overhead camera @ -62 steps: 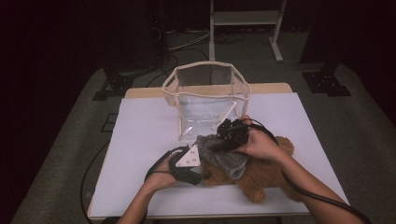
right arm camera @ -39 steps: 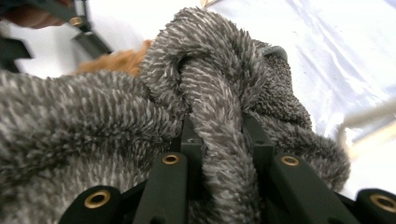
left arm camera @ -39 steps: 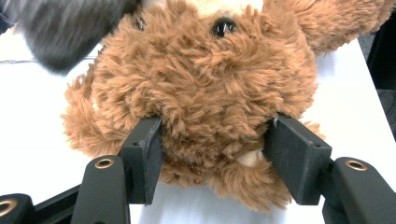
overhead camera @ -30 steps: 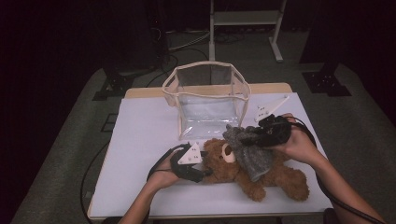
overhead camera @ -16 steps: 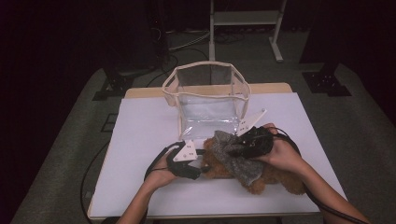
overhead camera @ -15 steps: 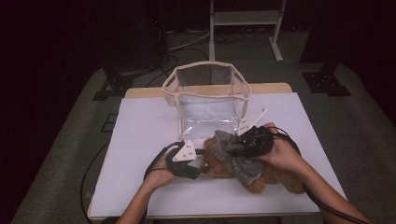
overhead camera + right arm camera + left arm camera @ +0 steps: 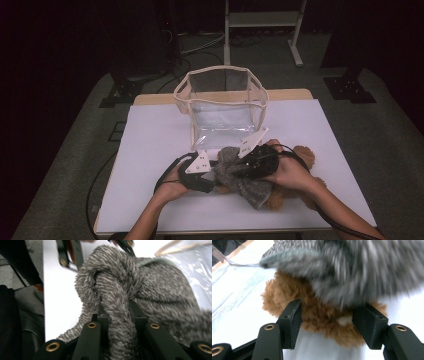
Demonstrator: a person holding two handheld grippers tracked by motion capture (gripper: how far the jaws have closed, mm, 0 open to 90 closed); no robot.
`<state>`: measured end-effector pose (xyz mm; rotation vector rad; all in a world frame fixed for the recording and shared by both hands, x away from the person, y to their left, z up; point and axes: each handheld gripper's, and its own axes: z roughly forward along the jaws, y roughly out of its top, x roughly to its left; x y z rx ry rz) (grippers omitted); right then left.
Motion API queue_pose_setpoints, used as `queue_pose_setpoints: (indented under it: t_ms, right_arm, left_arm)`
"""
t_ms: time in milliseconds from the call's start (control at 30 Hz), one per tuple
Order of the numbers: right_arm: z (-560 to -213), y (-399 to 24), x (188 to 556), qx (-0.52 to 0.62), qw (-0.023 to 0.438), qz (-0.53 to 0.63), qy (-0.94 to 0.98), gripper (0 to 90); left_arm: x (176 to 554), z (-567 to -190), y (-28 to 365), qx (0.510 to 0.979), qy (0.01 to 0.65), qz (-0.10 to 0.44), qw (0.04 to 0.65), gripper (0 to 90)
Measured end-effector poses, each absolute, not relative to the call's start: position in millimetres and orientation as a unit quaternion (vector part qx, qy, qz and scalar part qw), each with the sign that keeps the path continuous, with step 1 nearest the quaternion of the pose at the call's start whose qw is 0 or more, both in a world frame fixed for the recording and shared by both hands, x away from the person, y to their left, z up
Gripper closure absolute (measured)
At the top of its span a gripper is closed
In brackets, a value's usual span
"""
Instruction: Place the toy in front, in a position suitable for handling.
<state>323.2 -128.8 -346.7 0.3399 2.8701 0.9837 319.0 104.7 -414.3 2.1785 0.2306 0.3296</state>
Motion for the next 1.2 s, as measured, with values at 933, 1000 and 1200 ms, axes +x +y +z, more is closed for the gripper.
queue_pose_setpoints:
  t_ms: [933,1000,1200]
  right_arm:
    - [-351,-114,322,0.104,0.030,0.327,0.939,74.2]
    - [-349,-129,322,0.115,0.029,0.332,0.936,74.2]
    - [-344,-177,321,0.158,0.046,0.335,0.928,74.2]
  left_arm:
    - [325,-400,149,0.872,0.125,0.143,0.452,36.2]
    - [325,-400,148,0.872,0.124,0.141,0.452,36.2]
    - [324,-401,142,0.874,0.115,0.136,0.452,36.2]
